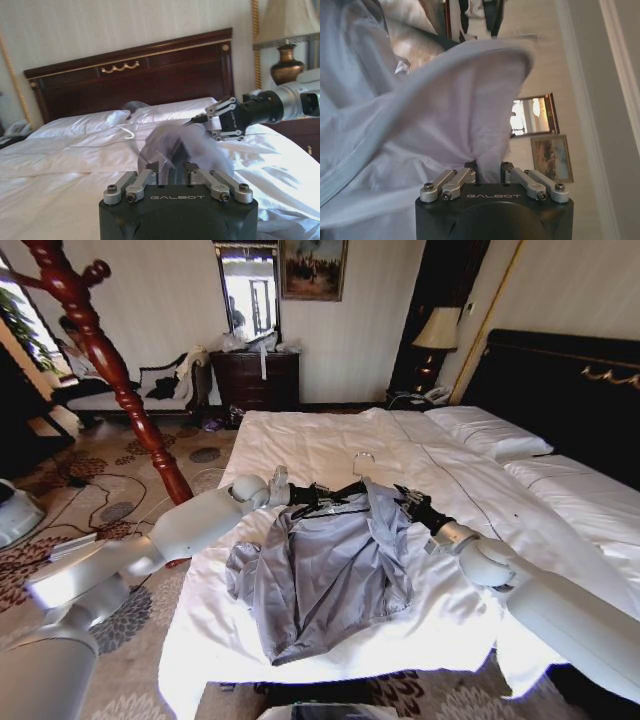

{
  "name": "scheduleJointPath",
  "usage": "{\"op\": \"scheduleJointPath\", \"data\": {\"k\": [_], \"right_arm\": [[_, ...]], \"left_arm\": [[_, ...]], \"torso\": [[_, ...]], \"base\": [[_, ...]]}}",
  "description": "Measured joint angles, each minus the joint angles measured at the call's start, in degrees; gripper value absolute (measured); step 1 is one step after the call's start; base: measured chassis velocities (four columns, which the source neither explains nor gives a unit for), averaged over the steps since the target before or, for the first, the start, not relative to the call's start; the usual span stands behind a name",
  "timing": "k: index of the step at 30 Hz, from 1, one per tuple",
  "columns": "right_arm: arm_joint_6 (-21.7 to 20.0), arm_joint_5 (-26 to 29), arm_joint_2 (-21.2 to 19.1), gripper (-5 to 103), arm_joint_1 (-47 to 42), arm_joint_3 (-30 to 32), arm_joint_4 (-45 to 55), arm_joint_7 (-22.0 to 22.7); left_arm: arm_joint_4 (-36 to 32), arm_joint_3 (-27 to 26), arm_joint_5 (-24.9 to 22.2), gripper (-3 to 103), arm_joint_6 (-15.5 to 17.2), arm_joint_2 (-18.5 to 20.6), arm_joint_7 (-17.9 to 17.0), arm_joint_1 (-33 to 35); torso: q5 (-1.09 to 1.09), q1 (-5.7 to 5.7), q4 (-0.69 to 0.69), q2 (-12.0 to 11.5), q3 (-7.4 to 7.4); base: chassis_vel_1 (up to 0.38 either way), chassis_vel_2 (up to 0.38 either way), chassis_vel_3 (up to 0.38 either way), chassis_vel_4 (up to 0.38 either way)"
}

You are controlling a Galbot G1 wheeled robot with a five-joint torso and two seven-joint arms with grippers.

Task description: Pick up the clothes from the bed and hang them on the clothes hanger.

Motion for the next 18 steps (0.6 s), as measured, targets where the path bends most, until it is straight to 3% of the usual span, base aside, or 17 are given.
{"op": "scheduleJointPath", "data": {"k": [3, 6, 9, 11, 13, 15, 18], "right_arm": [[-0.2, 0.8, 0.6, 18, -0.3, 0.0, -0.5, 0.7], [-0.3, 1.0, 1.0, 18, -0.4, 0.0, -0.9, 1.1], [-0.4, 1.0, 1.9, 18, -0.5, 0.1, -1.5, 1.9], [-0.5, 1.1, 2.1, 18, -0.5, 0.2, -1.7, 2.2], [-0.7, 1.1, 2.6, 18, -0.8, 0.5, -2.1, 3.0], [-0.8, 1.1, 2.8, 18, -1.0, 0.7, -2.2, 3.3], [-1.0, 1.1, 3.8, 18, -1.2, 1.1, -2.7, 4.4]], "left_arm": [[-1.6, -2.2, -0.3, 43, 0.2, 2.0, -1.5, 1.7], [-2.4, -3.4, -0.3, 48, 0.2, 3.1, -2.2, 2.8], [-4.4, -5.7, -0.6, 65, 0.2, 5.1, -3.4, 4.9], [-5.2, -6.5, -0.6, 70, 0.2, 5.8, -3.6, 5.7], [-7.3, -9.4, -0.6, 81, 0.5, 8.2, -4.9, 8.4], [-7.8, -10.6, -0.6, 81, 0.6, 9.1, -5.6, 9.7], [-8.1, -14.1, -0.7, 96, 0.8, 11.4, -8.6, 13.2]], "torso": [[0.0, 0.0, -0.03, 0.0, 0.0], [-0.03, 0.0, -0.02, 0.0, 0.0], [-0.03, 0.0, -0.02, 0.0, 0.0], [-0.02, 0.0, -0.02, 0.0, 0.0], [-0.02, -0.01, -0.03, 0.0, 0.0], [-0.03, 0.0, -0.01, 0.0, 0.0], [-0.04, 0.0, 0.0, 0.0, 0.0]], "base": [[0.0, 0.0, 0.0, 0.0], [0.0, 0.0, 0.0, 0.0], [0.0, 0.0, 0.0, 0.0], [0.0, 0.0, 0.0, 0.0], [0.0, 0.0, 0.0, 0.0], [0.0, 0.0, 0.0, 0.0], [0.0, 0.0, 0.0, 0.0]]}}
